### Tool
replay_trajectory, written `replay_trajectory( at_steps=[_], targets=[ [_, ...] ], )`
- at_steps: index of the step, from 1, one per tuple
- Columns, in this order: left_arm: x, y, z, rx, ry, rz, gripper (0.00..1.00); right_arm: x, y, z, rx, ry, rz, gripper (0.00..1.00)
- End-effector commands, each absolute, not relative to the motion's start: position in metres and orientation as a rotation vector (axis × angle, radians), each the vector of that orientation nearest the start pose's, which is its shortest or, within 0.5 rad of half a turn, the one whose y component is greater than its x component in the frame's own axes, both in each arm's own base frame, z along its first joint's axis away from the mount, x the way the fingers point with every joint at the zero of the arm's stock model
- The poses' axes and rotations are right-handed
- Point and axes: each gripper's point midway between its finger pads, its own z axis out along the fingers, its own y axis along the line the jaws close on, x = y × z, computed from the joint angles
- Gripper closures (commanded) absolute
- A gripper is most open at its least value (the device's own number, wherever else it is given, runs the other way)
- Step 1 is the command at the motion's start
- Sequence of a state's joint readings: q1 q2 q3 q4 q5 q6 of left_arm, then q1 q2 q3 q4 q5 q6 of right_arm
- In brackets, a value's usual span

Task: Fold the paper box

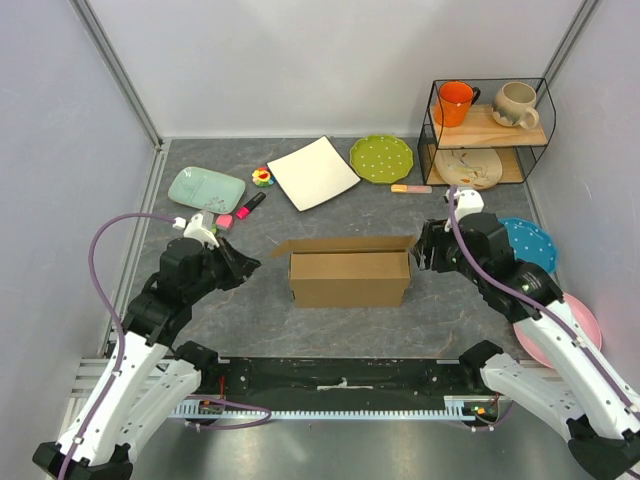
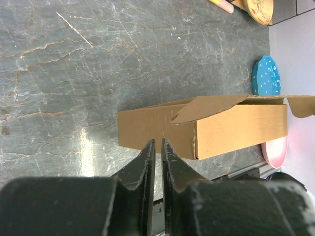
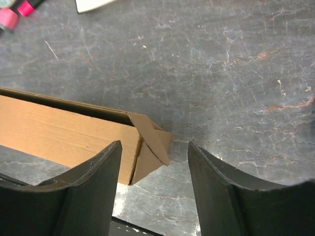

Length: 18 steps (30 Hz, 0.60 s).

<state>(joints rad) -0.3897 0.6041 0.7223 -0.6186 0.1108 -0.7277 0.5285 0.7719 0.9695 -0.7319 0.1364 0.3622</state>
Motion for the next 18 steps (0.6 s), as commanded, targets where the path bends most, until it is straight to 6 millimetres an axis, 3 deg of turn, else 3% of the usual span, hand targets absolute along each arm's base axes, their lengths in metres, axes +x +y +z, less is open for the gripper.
replay_trajectory(
  at_steps=[1,7,18],
  targets=[
    [0.201,-0.126,0.225,-0.235,2.110,-0.726,0.84,0.230,0.121,0.248,-0.184,2.119,0.344,0.36],
    [0.202,-0.127,0.226,-0.232,2.109,-0.735,0.84,0.235,0.122,0.236,-0.206,2.148,0.313,0.38],
    [0.204,-0.132,0.223,-0.227,2.106,-0.757,0.84,0.234,0.128,0.227,-0.210,2.169,0.343,0.58]
  ],
)
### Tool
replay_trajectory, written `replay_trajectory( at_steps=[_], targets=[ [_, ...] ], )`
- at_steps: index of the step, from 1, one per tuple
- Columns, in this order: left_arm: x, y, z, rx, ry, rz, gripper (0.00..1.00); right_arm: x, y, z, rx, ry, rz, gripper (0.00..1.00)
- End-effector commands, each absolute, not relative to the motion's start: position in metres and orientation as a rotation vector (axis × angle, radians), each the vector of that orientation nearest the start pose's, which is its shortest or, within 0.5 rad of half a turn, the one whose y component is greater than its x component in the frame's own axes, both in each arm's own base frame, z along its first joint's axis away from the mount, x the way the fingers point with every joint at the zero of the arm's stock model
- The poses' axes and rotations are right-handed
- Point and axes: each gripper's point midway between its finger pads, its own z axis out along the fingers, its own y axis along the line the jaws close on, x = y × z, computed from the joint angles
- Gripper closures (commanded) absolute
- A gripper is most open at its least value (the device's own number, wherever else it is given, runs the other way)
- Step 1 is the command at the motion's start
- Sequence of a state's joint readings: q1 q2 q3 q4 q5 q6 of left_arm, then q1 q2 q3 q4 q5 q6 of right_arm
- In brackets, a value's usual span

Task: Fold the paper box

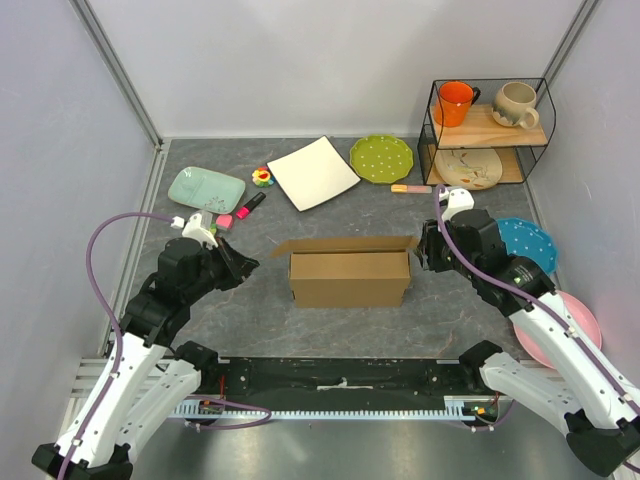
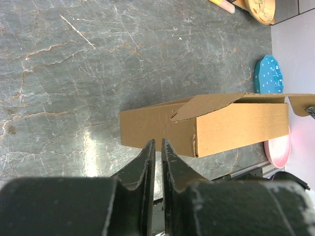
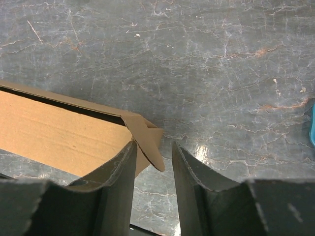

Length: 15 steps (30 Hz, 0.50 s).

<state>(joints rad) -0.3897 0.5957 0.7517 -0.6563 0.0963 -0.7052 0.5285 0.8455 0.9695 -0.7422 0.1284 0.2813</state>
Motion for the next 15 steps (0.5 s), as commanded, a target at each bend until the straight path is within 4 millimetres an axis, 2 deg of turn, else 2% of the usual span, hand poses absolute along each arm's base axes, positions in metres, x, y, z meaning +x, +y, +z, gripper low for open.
replay_trajectory(
  at_steps=[1,5,15],
  targets=[
    [0.204,-0.132,0.221,-0.228,2.109,-0.756,0.84,0.234,0.130,0.224,-0.211,2.176,0.350,0.59],
    [0.206,-0.130,0.222,-0.232,2.100,-0.747,0.84,0.233,0.134,0.224,-0.214,2.181,0.379,0.67],
    [0.211,-0.121,0.241,-0.258,2.024,-0.707,0.83,0.230,0.143,0.219,-0.190,2.200,0.448,0.79]
  ],
)
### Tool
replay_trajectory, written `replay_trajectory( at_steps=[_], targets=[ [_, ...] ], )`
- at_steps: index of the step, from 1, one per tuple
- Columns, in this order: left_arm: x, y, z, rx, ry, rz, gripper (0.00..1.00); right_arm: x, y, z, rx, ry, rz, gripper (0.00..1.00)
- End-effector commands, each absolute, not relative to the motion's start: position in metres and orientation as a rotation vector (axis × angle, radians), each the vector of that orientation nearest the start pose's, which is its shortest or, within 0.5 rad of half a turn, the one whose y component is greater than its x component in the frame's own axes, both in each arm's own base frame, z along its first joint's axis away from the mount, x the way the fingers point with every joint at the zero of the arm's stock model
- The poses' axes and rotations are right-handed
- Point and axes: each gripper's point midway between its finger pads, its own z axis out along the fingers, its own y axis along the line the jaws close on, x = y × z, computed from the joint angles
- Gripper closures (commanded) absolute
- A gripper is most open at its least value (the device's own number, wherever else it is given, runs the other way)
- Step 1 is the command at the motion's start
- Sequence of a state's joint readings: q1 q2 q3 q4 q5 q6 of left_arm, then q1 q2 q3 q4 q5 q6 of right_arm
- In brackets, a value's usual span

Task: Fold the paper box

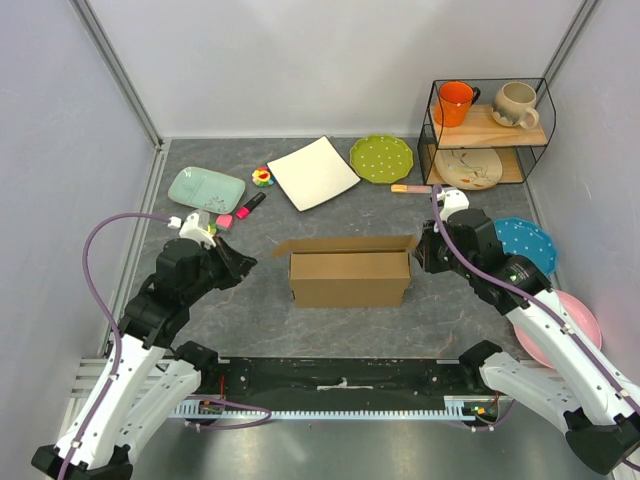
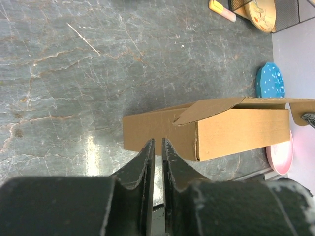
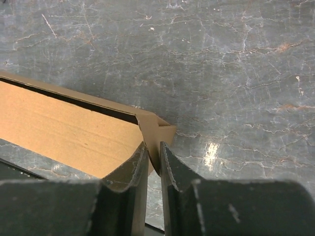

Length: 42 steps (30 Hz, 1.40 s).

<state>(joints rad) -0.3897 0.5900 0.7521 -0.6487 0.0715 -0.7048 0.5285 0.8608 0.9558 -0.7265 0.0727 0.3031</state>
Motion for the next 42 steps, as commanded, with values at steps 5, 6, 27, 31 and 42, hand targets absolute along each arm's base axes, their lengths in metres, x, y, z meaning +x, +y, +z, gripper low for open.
replay_trajectory(
  at_steps=[5,6,27,31,42],
  targets=[
    [0.214,-0.117,0.254,-0.268,1.976,-0.700,0.81,0.228,0.146,0.216,-0.178,2.212,0.472,0.83],
    [0.215,-0.117,0.256,-0.264,1.968,-0.701,0.80,0.227,0.147,0.216,-0.179,2.216,0.481,0.83],
    [0.226,-0.164,0.272,0.388,1.817,-0.733,0.61,0.225,0.151,0.227,-0.171,2.196,0.519,0.85],
    [0.228,-0.166,0.269,0.500,1.811,-0.683,0.56,0.226,0.151,0.225,-0.175,2.201,0.515,0.85],
    [0.233,-0.165,0.254,0.538,1.847,-0.650,0.47,0.229,0.152,0.227,-0.172,2.197,0.516,0.85]
  ],
)
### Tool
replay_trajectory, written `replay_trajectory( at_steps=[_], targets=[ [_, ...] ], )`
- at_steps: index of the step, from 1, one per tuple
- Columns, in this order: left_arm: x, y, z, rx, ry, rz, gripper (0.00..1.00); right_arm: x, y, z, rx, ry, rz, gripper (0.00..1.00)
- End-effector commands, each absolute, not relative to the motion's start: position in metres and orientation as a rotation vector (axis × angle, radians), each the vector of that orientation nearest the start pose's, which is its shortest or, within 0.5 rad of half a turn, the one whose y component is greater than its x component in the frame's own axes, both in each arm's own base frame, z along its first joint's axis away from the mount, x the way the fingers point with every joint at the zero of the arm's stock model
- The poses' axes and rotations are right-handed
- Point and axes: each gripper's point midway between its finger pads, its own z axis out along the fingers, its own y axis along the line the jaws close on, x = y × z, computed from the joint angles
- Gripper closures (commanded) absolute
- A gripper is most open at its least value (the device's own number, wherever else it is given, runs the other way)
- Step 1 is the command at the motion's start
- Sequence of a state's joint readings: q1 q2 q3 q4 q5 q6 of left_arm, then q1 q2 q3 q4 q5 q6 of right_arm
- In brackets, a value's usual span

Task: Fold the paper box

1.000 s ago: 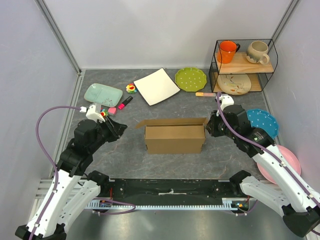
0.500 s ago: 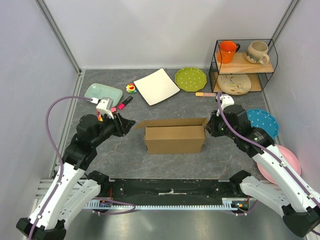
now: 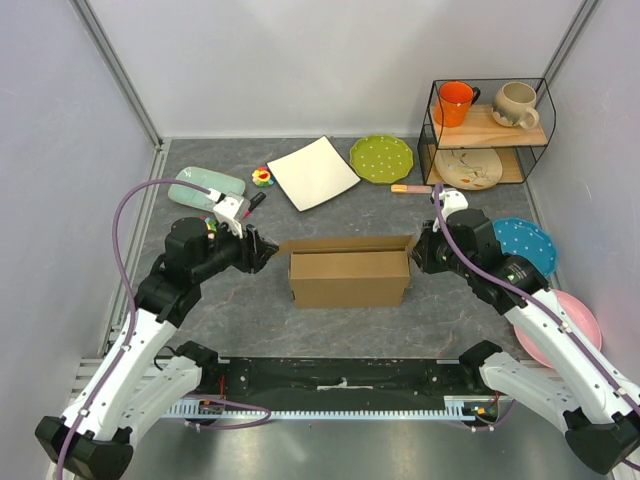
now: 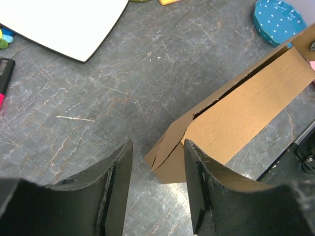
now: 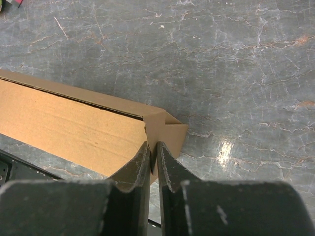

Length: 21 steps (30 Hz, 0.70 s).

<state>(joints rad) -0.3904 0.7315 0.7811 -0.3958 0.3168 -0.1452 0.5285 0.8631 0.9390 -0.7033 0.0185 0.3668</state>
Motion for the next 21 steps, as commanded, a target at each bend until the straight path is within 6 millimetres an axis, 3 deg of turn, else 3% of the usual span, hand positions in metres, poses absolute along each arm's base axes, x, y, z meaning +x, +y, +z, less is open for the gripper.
replay_trajectory(
  at_steps=[1,17,21],
  targets=[
    [0.233,-0.167,0.255,0.543,1.840,-0.659,0.47,0.229,0.153,0.227,-0.176,2.198,0.516,0.85],
    [0.224,-0.175,0.236,0.607,1.880,-0.716,0.67,0.226,0.160,0.234,-0.168,2.196,0.578,0.85],
    [0.219,-0.177,0.231,0.611,1.903,-0.732,0.85,0.227,0.162,0.235,-0.153,2.199,0.590,0.85]
  ],
)
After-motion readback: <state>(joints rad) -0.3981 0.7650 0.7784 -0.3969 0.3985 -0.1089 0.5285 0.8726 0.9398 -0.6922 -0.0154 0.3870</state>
